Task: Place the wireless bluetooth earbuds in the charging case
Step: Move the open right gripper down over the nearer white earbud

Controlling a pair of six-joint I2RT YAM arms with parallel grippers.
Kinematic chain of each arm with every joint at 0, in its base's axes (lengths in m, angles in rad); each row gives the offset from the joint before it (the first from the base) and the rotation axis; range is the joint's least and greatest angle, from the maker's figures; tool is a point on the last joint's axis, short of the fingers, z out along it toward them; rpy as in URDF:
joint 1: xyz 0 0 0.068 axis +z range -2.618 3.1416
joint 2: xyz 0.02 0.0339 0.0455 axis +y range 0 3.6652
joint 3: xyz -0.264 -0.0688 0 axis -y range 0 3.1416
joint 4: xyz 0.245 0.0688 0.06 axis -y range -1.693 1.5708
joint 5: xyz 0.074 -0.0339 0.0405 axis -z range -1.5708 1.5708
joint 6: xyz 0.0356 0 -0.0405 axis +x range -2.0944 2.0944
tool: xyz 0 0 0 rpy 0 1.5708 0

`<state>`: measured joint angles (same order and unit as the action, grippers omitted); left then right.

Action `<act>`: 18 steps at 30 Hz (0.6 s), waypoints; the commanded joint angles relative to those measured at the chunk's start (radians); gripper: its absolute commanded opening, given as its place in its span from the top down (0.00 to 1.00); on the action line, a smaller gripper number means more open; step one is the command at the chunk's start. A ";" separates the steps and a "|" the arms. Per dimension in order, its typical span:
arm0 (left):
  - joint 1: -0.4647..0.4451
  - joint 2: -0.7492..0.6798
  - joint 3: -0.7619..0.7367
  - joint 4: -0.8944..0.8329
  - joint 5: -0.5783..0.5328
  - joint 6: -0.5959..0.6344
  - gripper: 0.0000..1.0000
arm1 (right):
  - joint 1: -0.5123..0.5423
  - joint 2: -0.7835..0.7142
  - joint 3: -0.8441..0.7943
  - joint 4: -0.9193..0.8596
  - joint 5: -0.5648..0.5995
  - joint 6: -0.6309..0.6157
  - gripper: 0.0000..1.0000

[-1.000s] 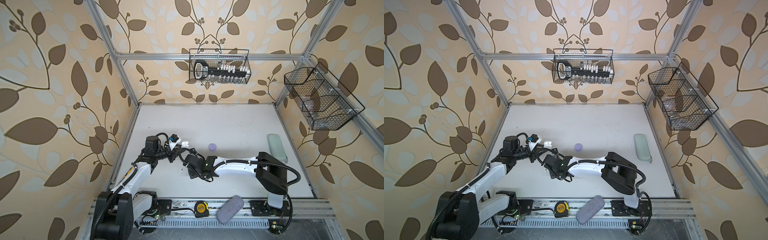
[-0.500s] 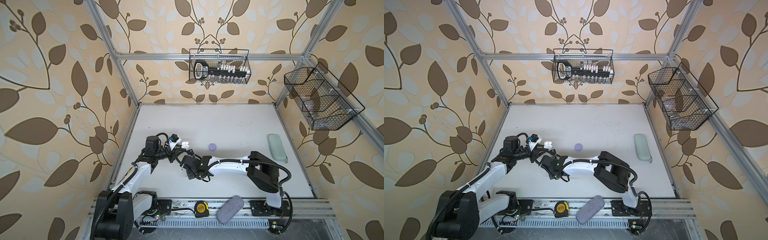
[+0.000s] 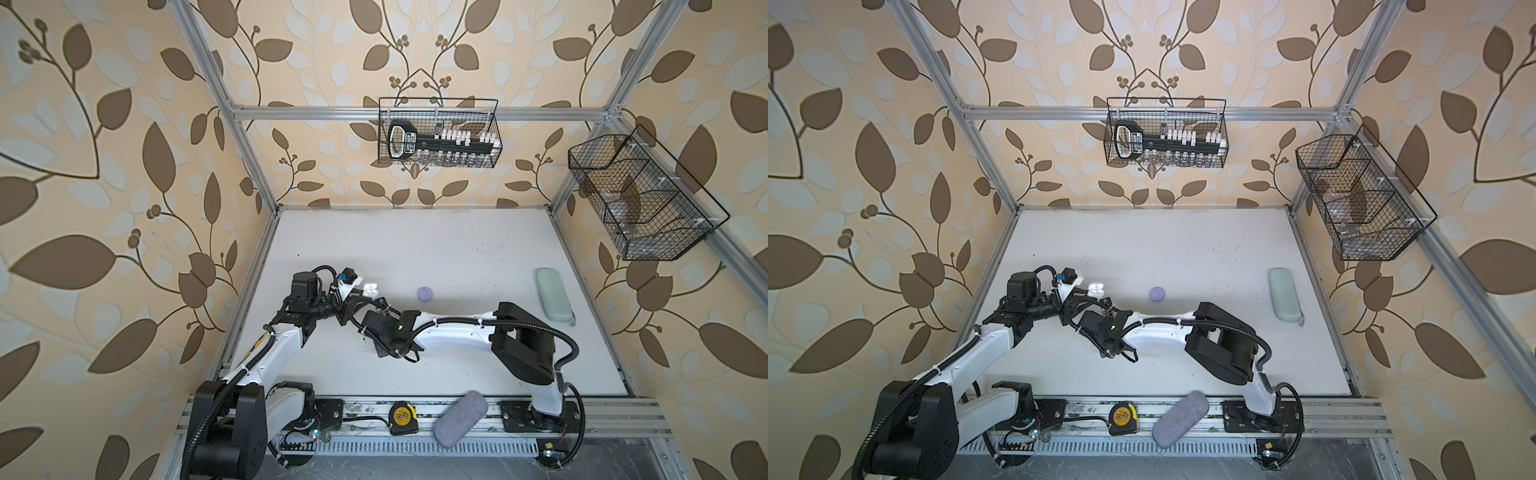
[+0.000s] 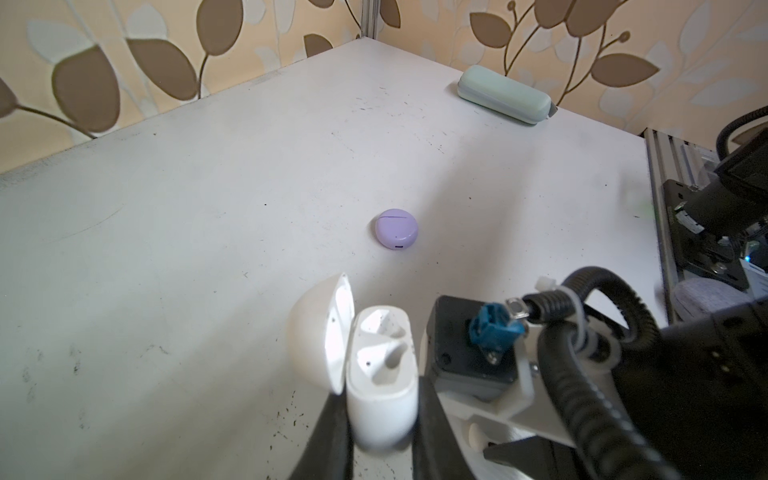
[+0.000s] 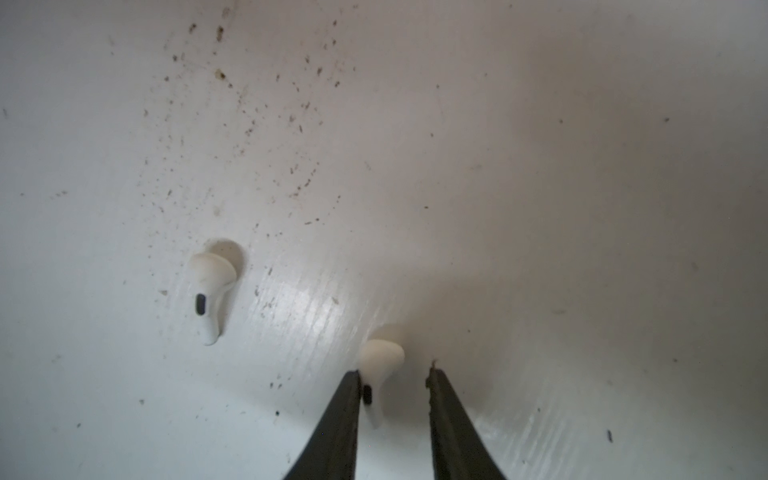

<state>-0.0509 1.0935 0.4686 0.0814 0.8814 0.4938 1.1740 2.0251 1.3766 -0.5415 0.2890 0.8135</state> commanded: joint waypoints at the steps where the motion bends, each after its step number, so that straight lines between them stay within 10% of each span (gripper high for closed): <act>1: 0.009 0.003 0.016 0.036 0.007 -0.007 1.00 | -0.002 0.010 0.016 -0.038 0.034 0.000 0.73; 18: 0.013 0.005 0.017 0.038 -0.003 -0.012 1.00 | -0.002 0.021 0.041 -0.037 0.019 -0.017 0.73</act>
<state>-0.0505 1.0962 0.4686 0.0849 0.8783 0.4896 1.1713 2.0251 1.3788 -0.5522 0.2958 0.8028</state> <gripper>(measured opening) 0.214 0.268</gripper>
